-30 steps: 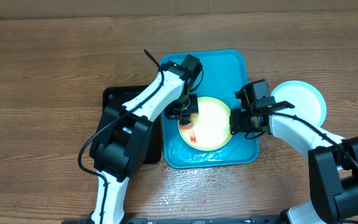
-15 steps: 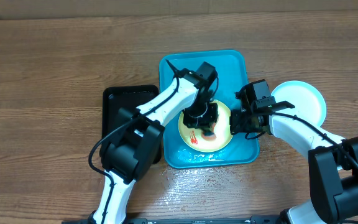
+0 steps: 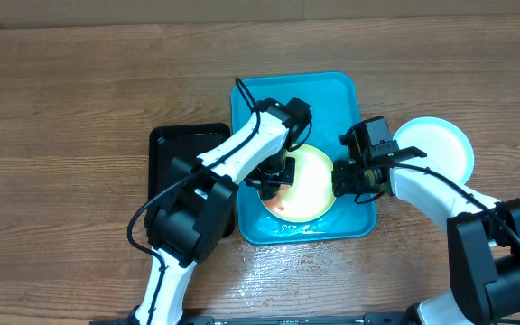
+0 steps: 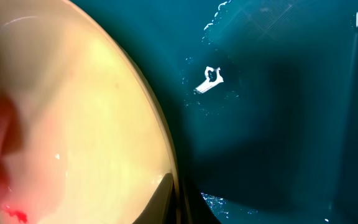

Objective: Clean dirty plates on tray and stack at the side
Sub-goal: 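Scrub the yellow plate with the sponge while right gripper holds its rim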

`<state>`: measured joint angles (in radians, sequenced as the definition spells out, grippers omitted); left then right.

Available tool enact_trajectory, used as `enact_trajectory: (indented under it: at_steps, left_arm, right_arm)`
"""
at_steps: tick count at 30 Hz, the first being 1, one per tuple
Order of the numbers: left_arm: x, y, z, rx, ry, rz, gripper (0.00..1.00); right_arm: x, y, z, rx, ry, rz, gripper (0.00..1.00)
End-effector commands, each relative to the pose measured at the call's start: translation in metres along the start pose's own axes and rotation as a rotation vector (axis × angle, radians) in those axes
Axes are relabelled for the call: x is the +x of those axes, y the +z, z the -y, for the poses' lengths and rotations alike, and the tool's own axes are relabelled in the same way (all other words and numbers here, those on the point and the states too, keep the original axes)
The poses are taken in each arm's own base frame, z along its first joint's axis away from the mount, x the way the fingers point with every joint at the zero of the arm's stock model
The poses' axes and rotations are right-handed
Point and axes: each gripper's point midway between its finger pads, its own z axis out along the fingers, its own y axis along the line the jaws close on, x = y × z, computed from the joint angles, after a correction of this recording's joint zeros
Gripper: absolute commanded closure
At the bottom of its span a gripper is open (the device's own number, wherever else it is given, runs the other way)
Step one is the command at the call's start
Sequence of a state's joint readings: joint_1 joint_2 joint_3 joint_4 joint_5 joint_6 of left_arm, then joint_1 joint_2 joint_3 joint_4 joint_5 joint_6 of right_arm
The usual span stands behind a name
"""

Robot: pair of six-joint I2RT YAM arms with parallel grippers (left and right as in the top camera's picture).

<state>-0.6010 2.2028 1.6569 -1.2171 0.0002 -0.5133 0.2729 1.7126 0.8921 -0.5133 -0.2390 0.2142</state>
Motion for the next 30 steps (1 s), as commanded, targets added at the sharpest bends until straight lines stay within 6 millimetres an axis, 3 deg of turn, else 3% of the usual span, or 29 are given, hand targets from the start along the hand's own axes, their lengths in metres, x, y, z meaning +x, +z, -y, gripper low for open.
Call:
enact_trajectory:
  at_steps: [1, 4, 9, 14, 18, 25, 30]
  left_arm:
    - [-0.029, -0.004, -0.046, -0.205, -0.023, 0.113, 0.96]
    - [-0.04, -0.011, -0.044, -0.149, -0.052, 0.13, 0.96]
    - [-0.042, -0.011, 0.014, 0.224, -0.024, 0.061, 0.96]
    - [-0.023, -0.011, 0.081, 0.529, 0.075, -0.062, 0.96]
    - [0.006, 0.0, 0.11, 0.601, 0.125, -0.189, 0.96]
    - [0.021, -0.004, 0.111, 0.583, 0.16, -0.223, 0.96]
    - [0.03, 0.009, 0.081, 0.413, 0.14, -0.252, 0.96]
  right_arm:
    - [-0.001, 0.001, 0.005, 0.025, 0.004, 0.001, 0.96]
    - [-0.001, 0.001, 0.005, 0.025, 0.004, 0.002, 0.96]
    - [-0.001, 0.001, 0.005, 0.025, 0.004, 0.001, 0.96]
    - [-0.001, 0.001, 0.005, 0.025, 0.004, 0.001, 0.96]
    - [0.0, 0.001, 0.006, 0.026, 0.005, -0.001, 0.96]
    - [0.0, 0.001, 0.006, 0.026, 0.005, -0.003, 0.96]
    - [0.0, 0.001, 0.006, 0.027, 0.005, -0.003, 0.96]
